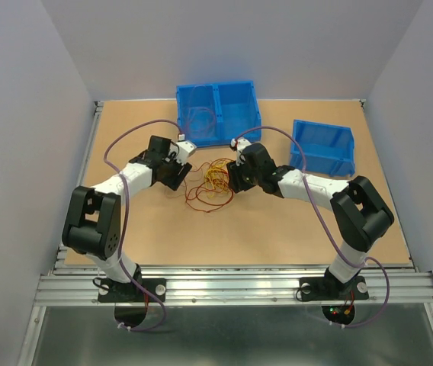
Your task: Untangle the cables
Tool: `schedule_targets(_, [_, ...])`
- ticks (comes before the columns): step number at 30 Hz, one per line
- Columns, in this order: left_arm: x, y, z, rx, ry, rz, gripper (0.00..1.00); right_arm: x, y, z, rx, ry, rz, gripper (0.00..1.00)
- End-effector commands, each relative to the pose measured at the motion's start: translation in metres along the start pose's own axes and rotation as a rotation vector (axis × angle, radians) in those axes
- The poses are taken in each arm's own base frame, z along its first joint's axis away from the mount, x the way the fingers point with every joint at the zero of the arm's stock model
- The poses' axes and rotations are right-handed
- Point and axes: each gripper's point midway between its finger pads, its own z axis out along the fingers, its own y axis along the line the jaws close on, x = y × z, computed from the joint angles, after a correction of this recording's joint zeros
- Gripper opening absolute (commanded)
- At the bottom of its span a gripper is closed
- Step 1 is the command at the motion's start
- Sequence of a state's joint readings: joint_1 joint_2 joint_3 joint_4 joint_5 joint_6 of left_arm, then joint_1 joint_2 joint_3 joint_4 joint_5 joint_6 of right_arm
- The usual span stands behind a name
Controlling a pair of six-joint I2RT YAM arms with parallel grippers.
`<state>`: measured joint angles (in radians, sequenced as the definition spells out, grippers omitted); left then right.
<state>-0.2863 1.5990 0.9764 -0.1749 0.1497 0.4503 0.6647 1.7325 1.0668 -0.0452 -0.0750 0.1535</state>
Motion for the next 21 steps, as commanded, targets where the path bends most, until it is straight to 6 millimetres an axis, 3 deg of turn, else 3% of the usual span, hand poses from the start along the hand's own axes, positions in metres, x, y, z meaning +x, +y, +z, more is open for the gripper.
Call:
schedule_targets(1, [0.002, 0.001, 0.010, 0.015, 0.020, 0.035, 0.71, -0.035, 0.009, -0.009, -0.015, -0.094, -0.013, 0.50])
schedule_targets(7, [0.015, 0.020, 0.036, -0.023, 0.097, -0.043, 0.71, -0.036, 0.009, -0.010, -0.016, -0.095, -0.011, 0.50])
schedule_targets(13, [0.008, 0.045, 0.034, -0.043, 0.062, -0.121, 0.70, -0.037, 0.011, -0.012, -0.024, -0.099, -0.014, 0.50])
schedule_targets(18, [0.008, 0.046, 0.039, -0.002, 0.060, -0.147, 0.69, -0.035, 0.010, -0.012, -0.022, -0.096, -0.015, 0.50])
schedule_targets(21, [0.008, 0.036, 0.043, 0.083, 0.061, -0.148, 0.68, -0.035, 0.010, -0.013, -0.022, -0.097, -0.017, 0.50])
